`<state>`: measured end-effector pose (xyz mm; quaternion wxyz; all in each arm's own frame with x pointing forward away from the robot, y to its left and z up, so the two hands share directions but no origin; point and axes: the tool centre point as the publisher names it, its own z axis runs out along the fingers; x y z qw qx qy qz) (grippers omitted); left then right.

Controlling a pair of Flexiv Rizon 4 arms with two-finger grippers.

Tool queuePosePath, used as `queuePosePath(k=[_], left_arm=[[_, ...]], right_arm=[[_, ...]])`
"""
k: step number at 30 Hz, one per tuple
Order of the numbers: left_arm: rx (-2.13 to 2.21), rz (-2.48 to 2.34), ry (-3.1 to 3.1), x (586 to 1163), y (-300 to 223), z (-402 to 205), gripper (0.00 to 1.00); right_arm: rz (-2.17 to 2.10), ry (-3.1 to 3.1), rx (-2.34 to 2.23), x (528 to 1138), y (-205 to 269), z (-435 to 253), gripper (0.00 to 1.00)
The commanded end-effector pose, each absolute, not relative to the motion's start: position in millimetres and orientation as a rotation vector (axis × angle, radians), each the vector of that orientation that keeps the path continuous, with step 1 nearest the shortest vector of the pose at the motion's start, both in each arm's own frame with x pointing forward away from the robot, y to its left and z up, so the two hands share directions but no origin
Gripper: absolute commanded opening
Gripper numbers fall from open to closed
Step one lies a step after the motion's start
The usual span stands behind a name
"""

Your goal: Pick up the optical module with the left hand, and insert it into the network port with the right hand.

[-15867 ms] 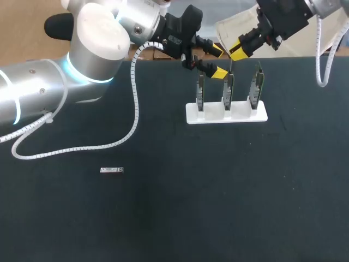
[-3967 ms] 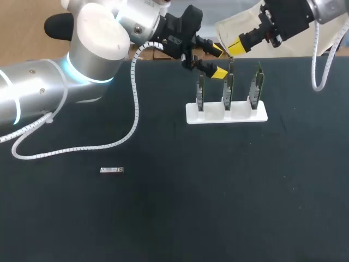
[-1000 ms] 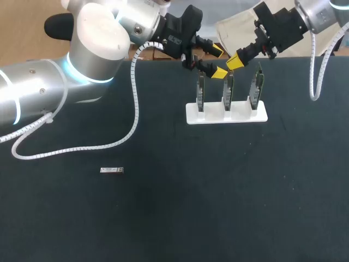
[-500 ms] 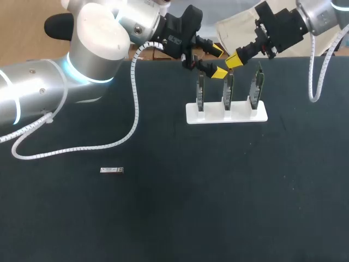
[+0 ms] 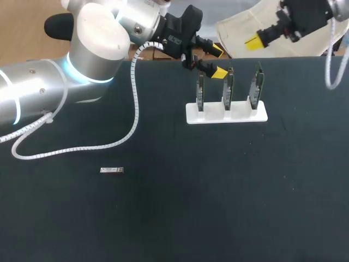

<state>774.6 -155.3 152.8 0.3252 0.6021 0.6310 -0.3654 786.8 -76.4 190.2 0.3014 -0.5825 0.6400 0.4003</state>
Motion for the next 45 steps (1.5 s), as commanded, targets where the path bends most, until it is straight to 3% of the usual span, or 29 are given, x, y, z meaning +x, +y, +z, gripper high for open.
queuePosePath(k=[1,12,45], left_arm=[[1.579,-0.956,1.653,774,-155,152,1.0],[1.579,-0.956,1.653,774,-155,152,1.0],[1.579,-0.956,1.653,774,-155,152,1.0]], right_arm=[[1.067,1.697,-1.531,790,-99,198,0.0],[1.087,1.731,-1.544,780,-132,182,0.0],[1.158,1.759,-1.657,774,-136,156,0.0]])
